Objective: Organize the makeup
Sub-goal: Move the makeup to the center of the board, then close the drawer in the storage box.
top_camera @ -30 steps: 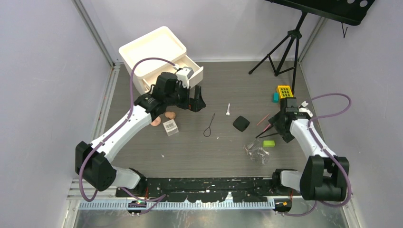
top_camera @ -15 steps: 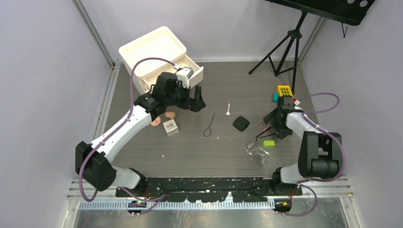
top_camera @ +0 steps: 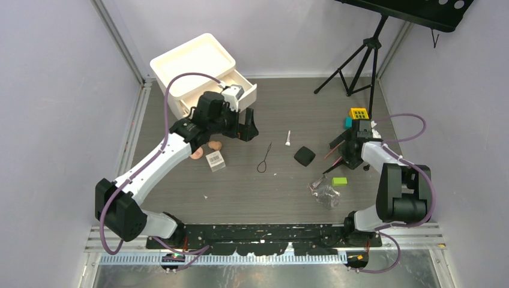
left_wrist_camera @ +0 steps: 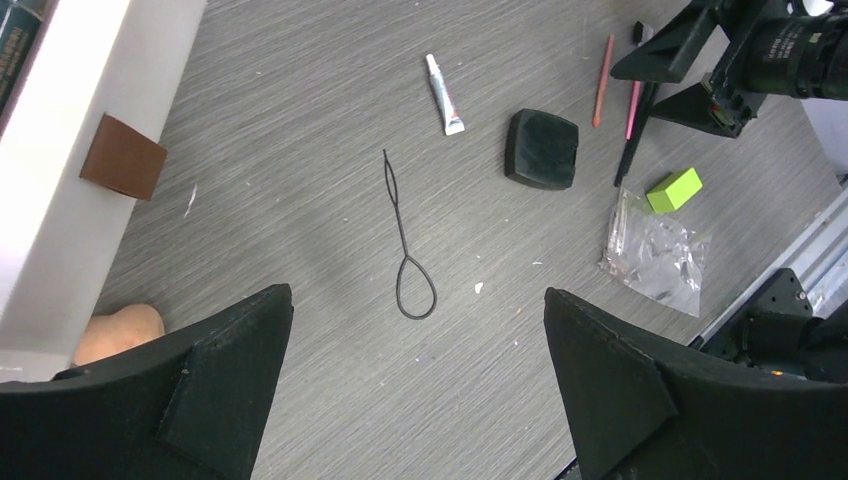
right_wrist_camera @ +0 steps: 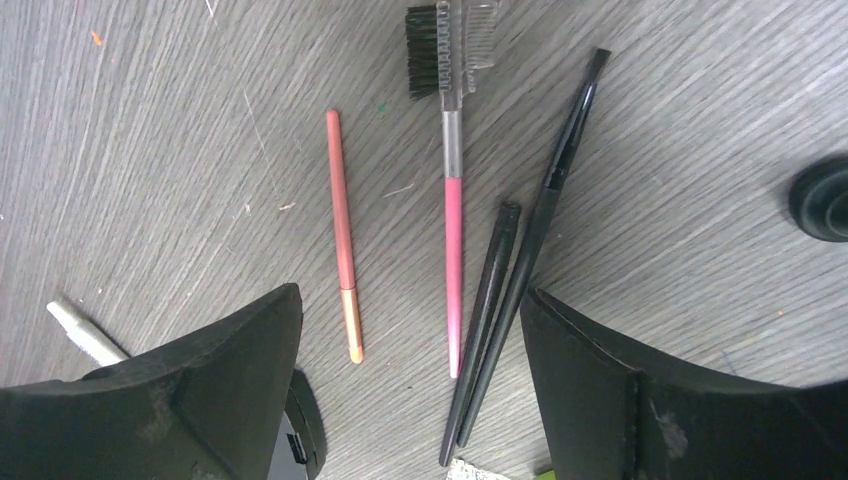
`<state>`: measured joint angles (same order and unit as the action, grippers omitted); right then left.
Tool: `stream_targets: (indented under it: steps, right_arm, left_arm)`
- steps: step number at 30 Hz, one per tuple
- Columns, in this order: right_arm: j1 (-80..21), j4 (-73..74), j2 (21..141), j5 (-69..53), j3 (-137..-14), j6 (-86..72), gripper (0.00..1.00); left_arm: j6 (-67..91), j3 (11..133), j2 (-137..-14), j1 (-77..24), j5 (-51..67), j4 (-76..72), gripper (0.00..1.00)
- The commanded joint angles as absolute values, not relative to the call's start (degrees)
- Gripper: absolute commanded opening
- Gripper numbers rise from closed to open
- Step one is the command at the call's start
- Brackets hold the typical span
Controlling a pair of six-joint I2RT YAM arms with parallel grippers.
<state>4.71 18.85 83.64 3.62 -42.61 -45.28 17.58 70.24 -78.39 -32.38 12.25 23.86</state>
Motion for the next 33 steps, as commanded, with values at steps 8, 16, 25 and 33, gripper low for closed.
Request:
stream_targets:
  steps: [8, 16, 25, 33]
  right_arm:
    - [4.8, 22.8, 74.9, 2.6, -43.2, -43.5, 0.83]
    - [4.7, 22.4, 67.2, -1.9, -41.6, -40.9, 0.81]
    - [0.1, 20.5, 70.9, -7.0, -45.4, -38.8, 0.78]
    - [-11.9, 18.0, 74.2, -5.7, -50.2, -40.4, 0.75]
  left_arm:
    - [16.3, 73.9, -76.0, -32.3, 6.6, 26.2, 1.0]
    - [16.2, 76.5, -76.9, -32.3, 4.8, 28.7, 1.0]
    - [14.7, 82.2, -76.5, -31.6, -2.5, 34.3, 1.0]
    - [14.6, 91.2, -77.5, -23.6, -3.9, 39.8, 1.0]
